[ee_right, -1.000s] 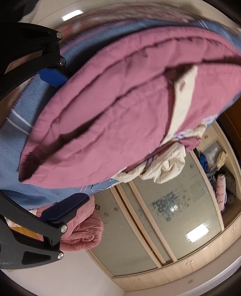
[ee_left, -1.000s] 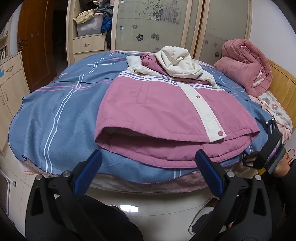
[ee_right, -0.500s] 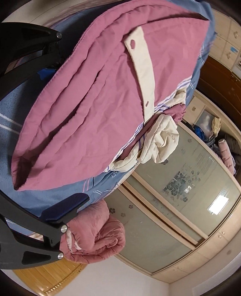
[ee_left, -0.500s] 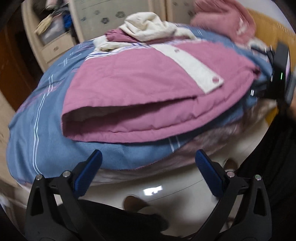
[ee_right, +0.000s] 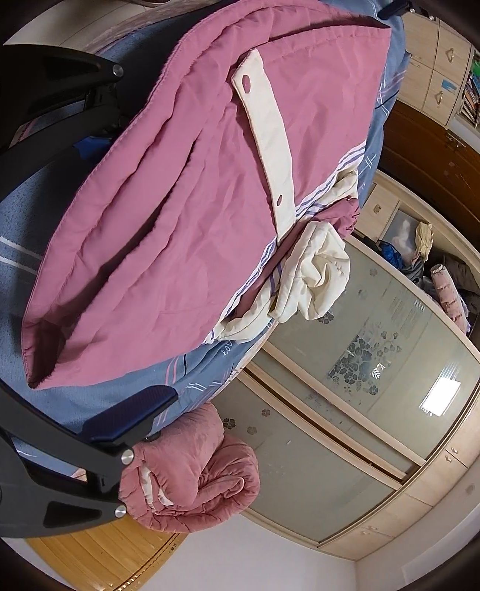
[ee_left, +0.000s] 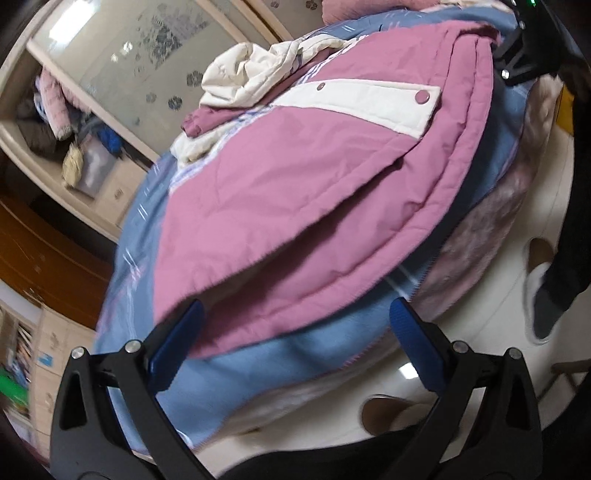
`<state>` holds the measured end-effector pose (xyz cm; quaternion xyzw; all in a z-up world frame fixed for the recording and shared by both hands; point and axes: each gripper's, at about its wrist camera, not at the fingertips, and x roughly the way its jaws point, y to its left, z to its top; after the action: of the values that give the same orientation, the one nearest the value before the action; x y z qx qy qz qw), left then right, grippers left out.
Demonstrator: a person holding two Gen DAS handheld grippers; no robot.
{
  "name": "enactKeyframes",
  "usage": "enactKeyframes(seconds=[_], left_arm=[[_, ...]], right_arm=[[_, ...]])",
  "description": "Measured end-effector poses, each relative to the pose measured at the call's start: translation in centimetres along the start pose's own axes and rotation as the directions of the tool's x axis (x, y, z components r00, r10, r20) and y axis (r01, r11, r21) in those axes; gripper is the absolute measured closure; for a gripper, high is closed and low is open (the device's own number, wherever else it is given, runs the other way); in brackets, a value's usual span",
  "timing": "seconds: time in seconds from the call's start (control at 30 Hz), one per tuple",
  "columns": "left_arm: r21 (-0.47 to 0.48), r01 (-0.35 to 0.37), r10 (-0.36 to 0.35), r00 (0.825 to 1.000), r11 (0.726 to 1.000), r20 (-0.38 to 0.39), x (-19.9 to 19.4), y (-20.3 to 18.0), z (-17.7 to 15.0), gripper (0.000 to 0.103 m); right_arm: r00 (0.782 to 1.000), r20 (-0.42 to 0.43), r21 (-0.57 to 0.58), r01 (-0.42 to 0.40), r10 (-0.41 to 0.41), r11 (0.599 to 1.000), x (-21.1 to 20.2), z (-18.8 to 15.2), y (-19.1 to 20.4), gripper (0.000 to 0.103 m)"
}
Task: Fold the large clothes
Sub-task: 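Lift the hem with the right tool while the left tool moves to the hem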
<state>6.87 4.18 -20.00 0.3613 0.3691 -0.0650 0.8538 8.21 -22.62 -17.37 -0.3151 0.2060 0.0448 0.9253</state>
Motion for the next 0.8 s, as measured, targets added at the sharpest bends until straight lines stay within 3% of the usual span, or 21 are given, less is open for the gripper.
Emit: enactKeyframes(seconds=[0.17, 0.47, 0.57, 0.67, 0.8], left_arm=[[0.076, -0.059, 0.060, 0.998, 0.995, -0.007, 1.1, -0.2, 0.3, 0.002], [0.197, -0.098, 0.102, 0.995, 0.976, -0.010, 2.1, -1.4, 0.3, 0.002], [0.277, -0.130, 0.126, 0.992, 0.952, 0.031, 1.9, -2.4, -0.2, 0.002], [0.370, -0.207, 0.175, 0.978, 0.906, 0.117, 1.6, -3.6, -0.9, 0.002], [0.382, -0.214, 0.179, 0.976, 0.899, 0.126, 2.6, -3.8, -1.0, 0.002]], right_arm=[[1.000, -0.002, 0.004, -0.003, 0.003, 1.000, 0.0, 0.0, 0.0, 0.001], [1.000, 0.002, 0.012, 0.002, -0.002, 1.000, 0.0, 0.1, -0.1, 0.001], [1.000, 0.003, 0.007, 0.003, -0.003, 1.000, -0.1, 0.0, -0.1, 0.001], [1.000, 0.001, 0.006, 0.001, -0.001, 1.000, -0.1, 0.0, -0.1, 0.001], [1.000, 0.000, 0.000, 0.001, -0.001, 1.000, -0.2, -0.1, 0.0, 0.001]])
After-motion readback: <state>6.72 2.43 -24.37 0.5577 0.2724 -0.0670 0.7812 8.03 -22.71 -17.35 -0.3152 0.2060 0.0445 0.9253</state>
